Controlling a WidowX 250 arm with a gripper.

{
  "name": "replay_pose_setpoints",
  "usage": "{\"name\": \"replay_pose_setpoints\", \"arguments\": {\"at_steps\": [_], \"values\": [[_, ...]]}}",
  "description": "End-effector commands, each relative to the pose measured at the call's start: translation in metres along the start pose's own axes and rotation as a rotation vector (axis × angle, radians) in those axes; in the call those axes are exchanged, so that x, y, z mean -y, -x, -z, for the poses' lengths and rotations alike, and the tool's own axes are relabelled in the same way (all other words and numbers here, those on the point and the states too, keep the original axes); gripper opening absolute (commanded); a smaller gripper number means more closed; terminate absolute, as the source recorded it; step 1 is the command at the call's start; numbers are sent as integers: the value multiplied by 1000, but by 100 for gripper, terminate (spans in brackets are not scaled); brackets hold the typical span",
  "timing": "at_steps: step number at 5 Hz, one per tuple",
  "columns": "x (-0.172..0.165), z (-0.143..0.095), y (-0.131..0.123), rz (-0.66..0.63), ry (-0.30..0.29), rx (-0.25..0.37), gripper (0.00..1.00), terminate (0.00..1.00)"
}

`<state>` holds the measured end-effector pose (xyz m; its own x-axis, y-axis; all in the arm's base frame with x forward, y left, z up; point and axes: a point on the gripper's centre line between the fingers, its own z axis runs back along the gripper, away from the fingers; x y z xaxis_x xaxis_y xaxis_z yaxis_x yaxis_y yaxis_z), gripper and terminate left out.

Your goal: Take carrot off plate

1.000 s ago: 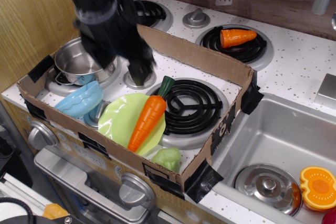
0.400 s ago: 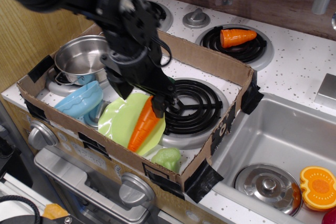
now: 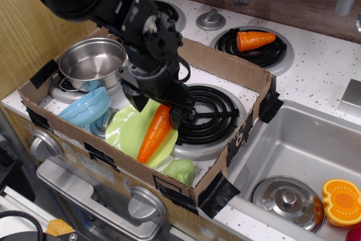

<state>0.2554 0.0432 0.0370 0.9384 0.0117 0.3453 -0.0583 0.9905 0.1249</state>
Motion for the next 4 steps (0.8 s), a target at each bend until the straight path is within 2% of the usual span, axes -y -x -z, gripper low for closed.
{"name": "replay_pose_setpoints", "arguments": {"at_steps": [1, 2, 3, 4], "values": [[-4, 14, 10, -24, -5, 50, 100, 0], [-4, 16, 9, -48, -11, 39, 0, 0], [-1, 8, 6, -76, -5, 15, 0, 0], [1, -4, -2, -112, 38, 19, 0, 0]]}}
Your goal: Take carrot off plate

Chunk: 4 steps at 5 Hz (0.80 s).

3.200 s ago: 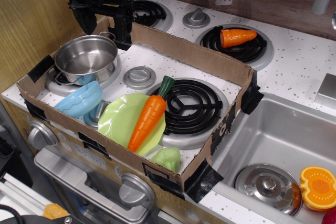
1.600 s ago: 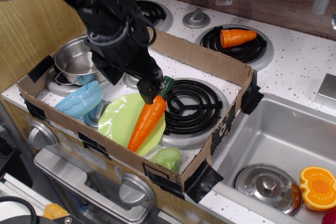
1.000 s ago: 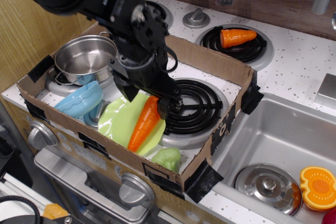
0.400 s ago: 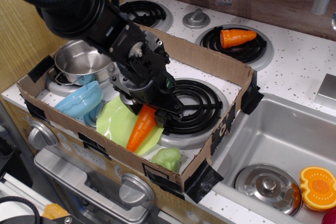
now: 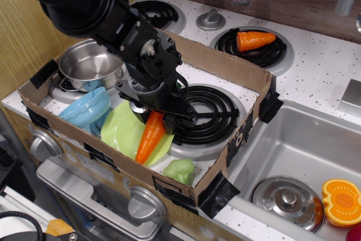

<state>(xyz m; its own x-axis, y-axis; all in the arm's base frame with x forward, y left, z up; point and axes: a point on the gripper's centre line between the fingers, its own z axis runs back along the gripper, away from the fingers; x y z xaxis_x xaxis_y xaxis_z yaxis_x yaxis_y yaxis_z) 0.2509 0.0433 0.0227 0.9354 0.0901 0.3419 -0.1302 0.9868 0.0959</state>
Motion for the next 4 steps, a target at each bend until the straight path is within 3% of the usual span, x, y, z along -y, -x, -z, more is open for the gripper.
{"name": "replay_pose_setpoints", "arguments": {"at_steps": [1, 2, 3, 4], "values": [[3, -31, -23, -48, 71, 12, 0, 0], [0, -37, -35, -22, 106, -18, 0, 0], [-4, -34, -56, 116, 112, -77, 0, 0], [-5, -28, -81, 375, 129, -80, 0, 0]]}}
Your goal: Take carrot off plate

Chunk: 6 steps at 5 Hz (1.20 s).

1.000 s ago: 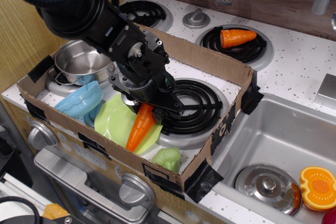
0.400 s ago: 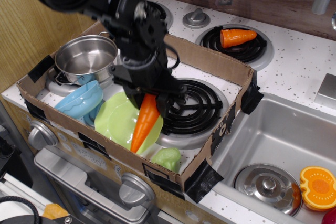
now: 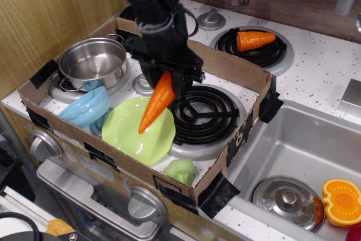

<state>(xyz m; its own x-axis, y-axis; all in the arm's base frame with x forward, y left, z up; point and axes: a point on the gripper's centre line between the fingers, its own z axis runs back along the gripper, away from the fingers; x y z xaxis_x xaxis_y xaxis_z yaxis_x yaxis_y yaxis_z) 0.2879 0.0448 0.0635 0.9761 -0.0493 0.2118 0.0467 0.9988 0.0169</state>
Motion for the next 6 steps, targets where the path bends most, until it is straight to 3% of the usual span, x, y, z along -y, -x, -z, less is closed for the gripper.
{"name": "replay_pose_setpoints", "arguments": {"at_steps": [1, 2, 3, 4, 5, 6], "values": [[-14, -2, -55, 489, -22, 6, 0, 0], [-11, 1, -68, 742, 5, -18, 0, 0], [0, -1, -78, 1001, -9, -26, 0, 0], [8, -1, -78, 1216, -6, 6, 0, 0], [14, 0, -77, 1323, -72, 49, 0, 0], [17, 6, -73, 1351, -55, 77, 0, 0]]}}
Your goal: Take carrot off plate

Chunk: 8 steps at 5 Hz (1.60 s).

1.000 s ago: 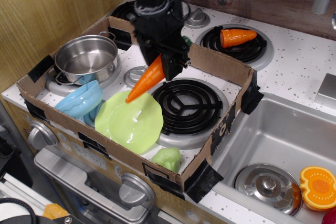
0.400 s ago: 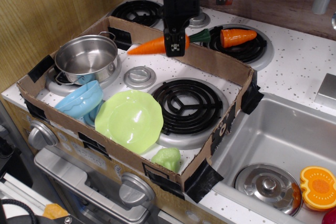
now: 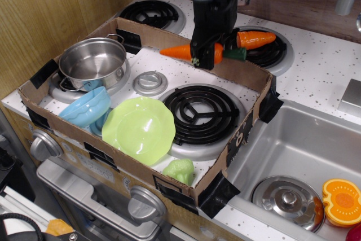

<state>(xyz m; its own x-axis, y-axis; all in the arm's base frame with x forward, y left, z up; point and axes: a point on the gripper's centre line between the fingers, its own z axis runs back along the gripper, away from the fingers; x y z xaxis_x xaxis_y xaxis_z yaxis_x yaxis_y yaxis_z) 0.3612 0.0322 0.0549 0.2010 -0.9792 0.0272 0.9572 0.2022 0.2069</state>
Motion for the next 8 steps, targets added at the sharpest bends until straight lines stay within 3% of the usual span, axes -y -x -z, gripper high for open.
{"name": "replay_pose_setpoints", "arguments": {"at_steps": [1, 2, 3, 5, 7, 8], "values": [[2, -6, -3, 31, -98, 63, 0, 0], [1, 0, -3, 46, -123, 84, 0, 0], [1, 0, -3, 53, -155, 71, 100, 0], [6, -4, -4, 22, -201, 70, 100, 0], [3, -30, -4, -146, -258, 22, 100, 0], [1, -41, -3, -204, -256, 39, 100, 0]]}}
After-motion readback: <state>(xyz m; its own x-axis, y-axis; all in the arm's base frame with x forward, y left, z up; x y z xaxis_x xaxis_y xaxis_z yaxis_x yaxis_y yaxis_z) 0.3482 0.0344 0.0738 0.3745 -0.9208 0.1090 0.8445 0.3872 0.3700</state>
